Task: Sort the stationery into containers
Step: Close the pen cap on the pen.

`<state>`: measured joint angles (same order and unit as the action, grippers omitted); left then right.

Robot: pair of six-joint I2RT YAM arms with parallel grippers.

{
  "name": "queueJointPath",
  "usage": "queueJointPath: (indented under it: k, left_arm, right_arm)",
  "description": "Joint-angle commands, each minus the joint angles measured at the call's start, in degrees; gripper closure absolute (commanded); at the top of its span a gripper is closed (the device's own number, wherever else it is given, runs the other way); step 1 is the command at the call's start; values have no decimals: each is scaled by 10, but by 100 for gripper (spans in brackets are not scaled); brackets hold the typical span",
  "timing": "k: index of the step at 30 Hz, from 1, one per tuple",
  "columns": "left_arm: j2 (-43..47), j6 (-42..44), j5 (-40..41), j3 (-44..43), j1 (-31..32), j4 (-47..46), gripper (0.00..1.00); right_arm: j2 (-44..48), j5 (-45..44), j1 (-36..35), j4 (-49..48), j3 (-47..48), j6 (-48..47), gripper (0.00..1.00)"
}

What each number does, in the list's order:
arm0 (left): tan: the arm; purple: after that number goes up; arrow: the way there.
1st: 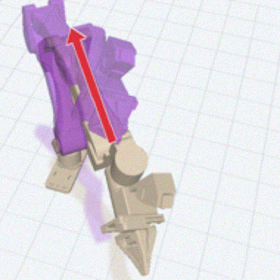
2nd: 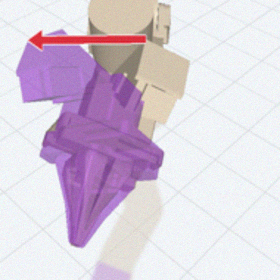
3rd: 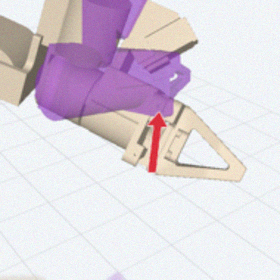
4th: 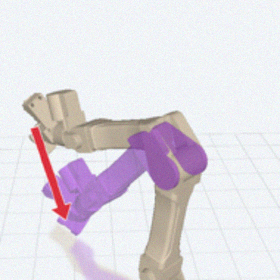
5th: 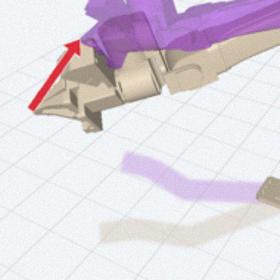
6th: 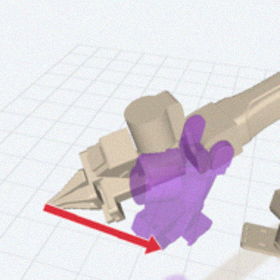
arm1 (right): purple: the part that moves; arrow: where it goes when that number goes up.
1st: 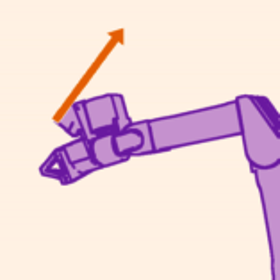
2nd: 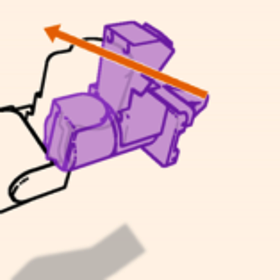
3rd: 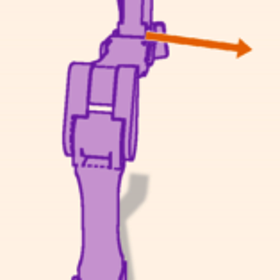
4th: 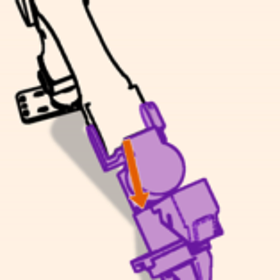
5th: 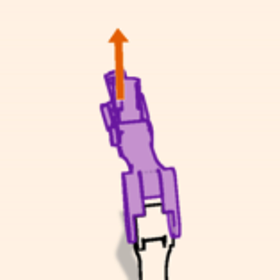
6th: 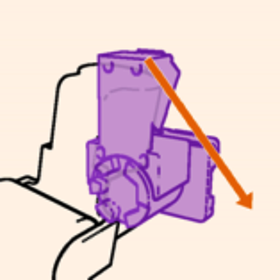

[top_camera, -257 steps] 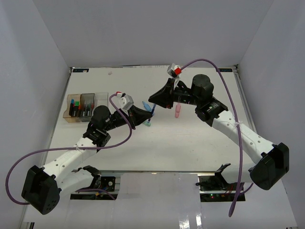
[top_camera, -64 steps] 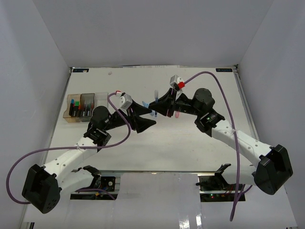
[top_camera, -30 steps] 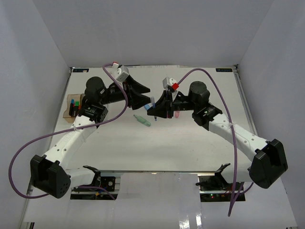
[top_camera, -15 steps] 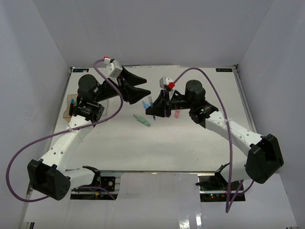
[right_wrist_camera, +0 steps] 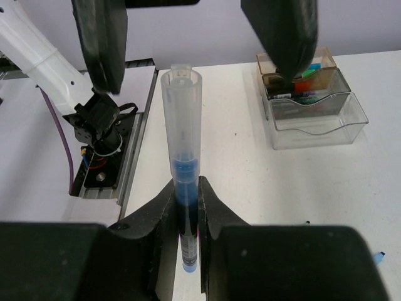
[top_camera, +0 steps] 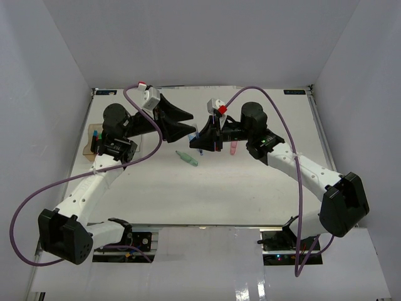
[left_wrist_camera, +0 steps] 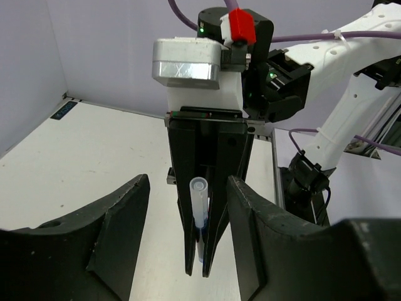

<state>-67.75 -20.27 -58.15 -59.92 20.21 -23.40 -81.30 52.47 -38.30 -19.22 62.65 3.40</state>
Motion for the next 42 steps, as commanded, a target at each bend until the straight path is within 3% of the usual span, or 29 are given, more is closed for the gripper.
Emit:
queueJointPath:
  k: [1, 14, 23, 42]
  left_arm:
    - [9, -9, -25, 13, -2, -36, 38]
    - [9, -48, -7, 31, -2, -84, 40]
    - [0, -58, 2, 35, -2, -92, 53]
    - [-11, -79, -8, 42, -2, -114, 68]
  right_arm:
    - [4, 6, 2, -1, 27, -7, 92]
    - [-3, 12, 1, 4, 27, -3, 92]
    - [-7, 18, 1, 4, 34, -2, 92]
    - [-14, 20, -7, 7, 44, 2, 92]
